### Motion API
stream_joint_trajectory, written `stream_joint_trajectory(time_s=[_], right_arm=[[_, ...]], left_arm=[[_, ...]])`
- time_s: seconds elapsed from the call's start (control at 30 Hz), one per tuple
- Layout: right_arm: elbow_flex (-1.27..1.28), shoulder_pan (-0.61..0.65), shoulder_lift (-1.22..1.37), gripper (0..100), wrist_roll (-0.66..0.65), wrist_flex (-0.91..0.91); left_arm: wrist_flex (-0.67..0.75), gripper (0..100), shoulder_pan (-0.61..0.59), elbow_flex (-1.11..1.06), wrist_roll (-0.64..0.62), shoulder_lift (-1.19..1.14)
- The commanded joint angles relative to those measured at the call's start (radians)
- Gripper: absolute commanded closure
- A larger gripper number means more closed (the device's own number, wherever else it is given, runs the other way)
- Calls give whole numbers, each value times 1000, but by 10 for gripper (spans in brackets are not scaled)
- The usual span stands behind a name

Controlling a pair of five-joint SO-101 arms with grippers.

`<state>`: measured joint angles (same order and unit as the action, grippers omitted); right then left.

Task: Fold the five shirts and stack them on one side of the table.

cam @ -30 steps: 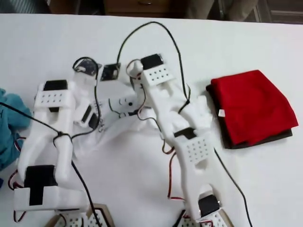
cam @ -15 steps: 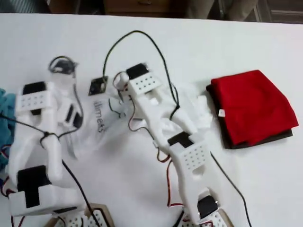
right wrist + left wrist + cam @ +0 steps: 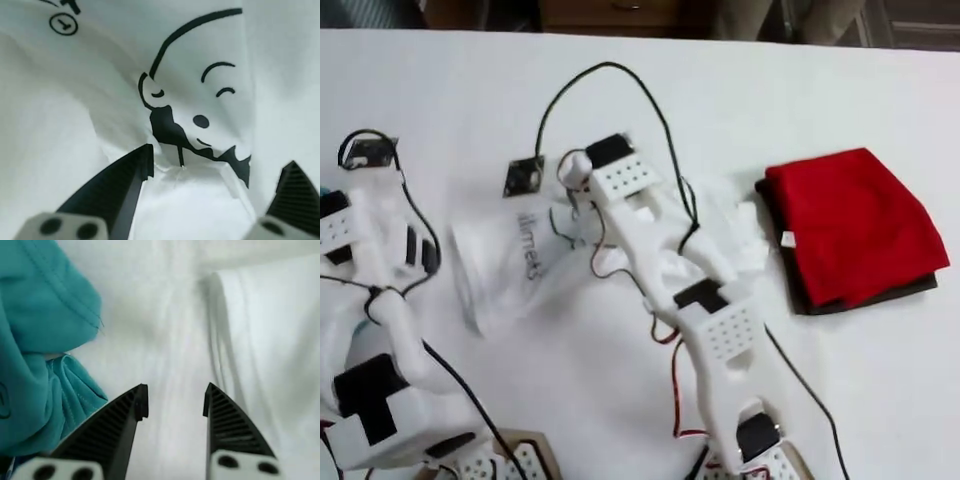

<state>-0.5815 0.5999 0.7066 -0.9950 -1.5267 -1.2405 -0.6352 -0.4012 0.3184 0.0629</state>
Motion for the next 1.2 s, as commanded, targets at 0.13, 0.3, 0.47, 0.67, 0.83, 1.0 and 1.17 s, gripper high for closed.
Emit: stream_joint_trajectory(time_s=[0.13,0.3,0.47,0.67,0.83,1.0,1.17], right_arm=[[15,8,-4,611,100,25],[78,8,-33,611,100,-2],[176,8,-65,611,117,-1],[328,27,-77,611,138,68],[364,62,-170,611,175,68],[362,42,-331,611,176,68],[361,-31,-444,611,172,90]], left_arm=[[9,789,-11,13,-12,37],[9,789,-12,15,-12,38],[23,789,-12,15,-12,40],[23,789,-14,15,-12,41],[26,789,-17,15,-25,34],[31,789,-6,12,-63,34],[-37,788,95,4,-64,32]])
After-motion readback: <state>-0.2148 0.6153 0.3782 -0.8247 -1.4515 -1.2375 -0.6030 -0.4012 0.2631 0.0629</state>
